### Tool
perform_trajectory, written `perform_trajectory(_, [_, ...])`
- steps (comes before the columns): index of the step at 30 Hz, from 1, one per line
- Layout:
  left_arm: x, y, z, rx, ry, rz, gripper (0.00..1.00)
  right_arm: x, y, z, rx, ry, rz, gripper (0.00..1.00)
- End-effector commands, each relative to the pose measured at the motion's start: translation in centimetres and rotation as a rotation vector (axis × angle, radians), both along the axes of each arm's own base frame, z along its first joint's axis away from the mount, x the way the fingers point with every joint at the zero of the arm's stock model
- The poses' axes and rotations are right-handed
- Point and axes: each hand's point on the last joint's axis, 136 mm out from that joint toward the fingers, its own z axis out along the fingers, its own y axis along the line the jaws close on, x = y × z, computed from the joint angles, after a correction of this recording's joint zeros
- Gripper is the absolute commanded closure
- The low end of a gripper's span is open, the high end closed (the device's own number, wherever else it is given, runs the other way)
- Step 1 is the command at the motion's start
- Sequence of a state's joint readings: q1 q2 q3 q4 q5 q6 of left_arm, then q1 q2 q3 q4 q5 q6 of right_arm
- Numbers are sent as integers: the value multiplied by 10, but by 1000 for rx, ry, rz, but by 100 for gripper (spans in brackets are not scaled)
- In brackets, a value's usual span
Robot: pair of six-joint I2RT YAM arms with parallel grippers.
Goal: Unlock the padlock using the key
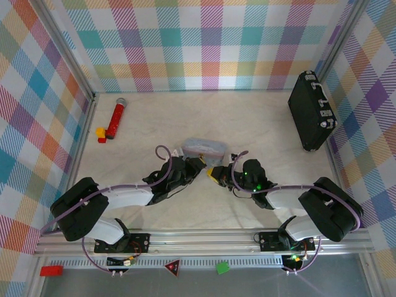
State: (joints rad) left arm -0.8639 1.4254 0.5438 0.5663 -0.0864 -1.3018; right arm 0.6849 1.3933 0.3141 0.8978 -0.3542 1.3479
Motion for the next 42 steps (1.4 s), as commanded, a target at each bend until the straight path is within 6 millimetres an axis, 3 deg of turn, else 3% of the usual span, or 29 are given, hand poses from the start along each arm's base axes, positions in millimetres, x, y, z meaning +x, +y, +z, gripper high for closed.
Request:
perform_trajectory(1, [-31, -37, 17, -100, -21, -155, 98, 15, 4, 25, 51, -68, -27, 100])
perform_trajectory(7, [-42, -52, 16, -83, -17, -203, 100, 15, 7, 32, -11, -103, 4, 100])
perform_trajectory(11, [-43, -50, 16, -81, -17, -202, 100, 18, 2, 35, -41, -122, -1, 100])
perform_trajectory(16, [-46, -46, 19, -69, -23, -199, 100, 31, -16, 22, 5, -51, -43, 100])
perform_trajectory(26, [-51, -54, 14, -68, -21, -207, 100, 34, -15, 31, 6, -62, -44, 100])
perform_trajectory(33, [-53, -53, 9, -58, -11, -174, 100, 35, -22, 19, -31, -6, -88, 99])
perform_trajectory(42, [-54, -48, 6, -61, -14, -103, 100, 38, -17, 22, 64, 33, -141, 99])
